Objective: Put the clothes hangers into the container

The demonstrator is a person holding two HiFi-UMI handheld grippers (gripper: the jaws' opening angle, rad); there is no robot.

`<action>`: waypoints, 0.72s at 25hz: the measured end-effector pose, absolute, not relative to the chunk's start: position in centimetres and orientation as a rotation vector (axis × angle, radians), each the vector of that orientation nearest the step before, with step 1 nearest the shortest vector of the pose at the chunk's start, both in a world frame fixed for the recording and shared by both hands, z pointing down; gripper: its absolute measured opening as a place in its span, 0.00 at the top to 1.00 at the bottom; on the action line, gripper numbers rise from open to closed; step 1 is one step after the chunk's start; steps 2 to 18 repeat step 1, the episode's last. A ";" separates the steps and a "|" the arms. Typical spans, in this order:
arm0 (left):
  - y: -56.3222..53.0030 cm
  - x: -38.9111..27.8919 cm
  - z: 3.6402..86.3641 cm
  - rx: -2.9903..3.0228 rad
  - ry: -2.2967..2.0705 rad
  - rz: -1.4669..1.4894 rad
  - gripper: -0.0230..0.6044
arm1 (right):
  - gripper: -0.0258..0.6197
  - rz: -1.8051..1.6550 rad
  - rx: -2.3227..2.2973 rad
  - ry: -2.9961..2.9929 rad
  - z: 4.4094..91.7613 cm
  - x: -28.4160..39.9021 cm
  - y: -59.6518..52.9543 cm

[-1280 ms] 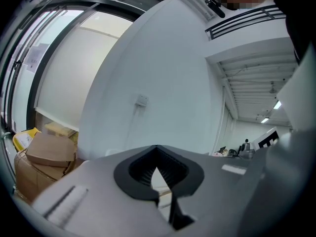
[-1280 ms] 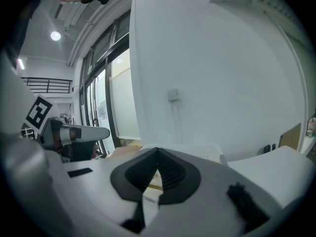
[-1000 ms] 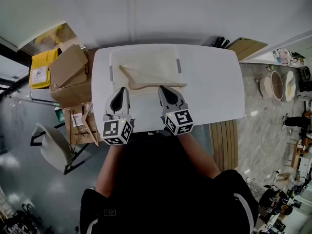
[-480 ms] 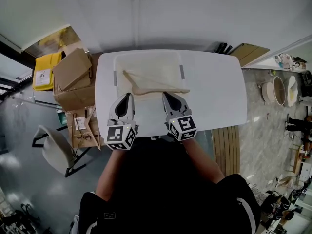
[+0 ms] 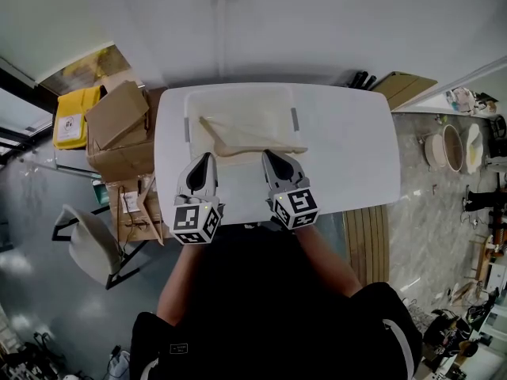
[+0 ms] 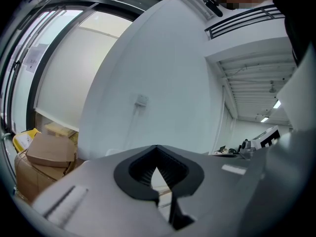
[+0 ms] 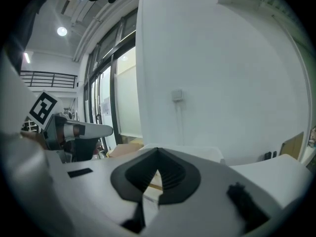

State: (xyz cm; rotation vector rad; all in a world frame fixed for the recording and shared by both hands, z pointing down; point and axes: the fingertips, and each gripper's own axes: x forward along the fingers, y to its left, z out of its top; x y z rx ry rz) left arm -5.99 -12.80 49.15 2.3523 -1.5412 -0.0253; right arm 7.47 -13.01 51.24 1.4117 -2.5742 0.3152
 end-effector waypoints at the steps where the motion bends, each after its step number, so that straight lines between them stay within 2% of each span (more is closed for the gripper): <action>1: -12.8 -6.0 49.2 2.351 -1.541 -0.024 0.95 | 0.94 0.315 1.410 -2.576 51.2 7.4 -13.0; 18: -12.8 -6.0 49.2 2.351 -1.541 -0.024 0.95 | 0.94 0.315 1.410 -2.576 51.2 7.4 -13.0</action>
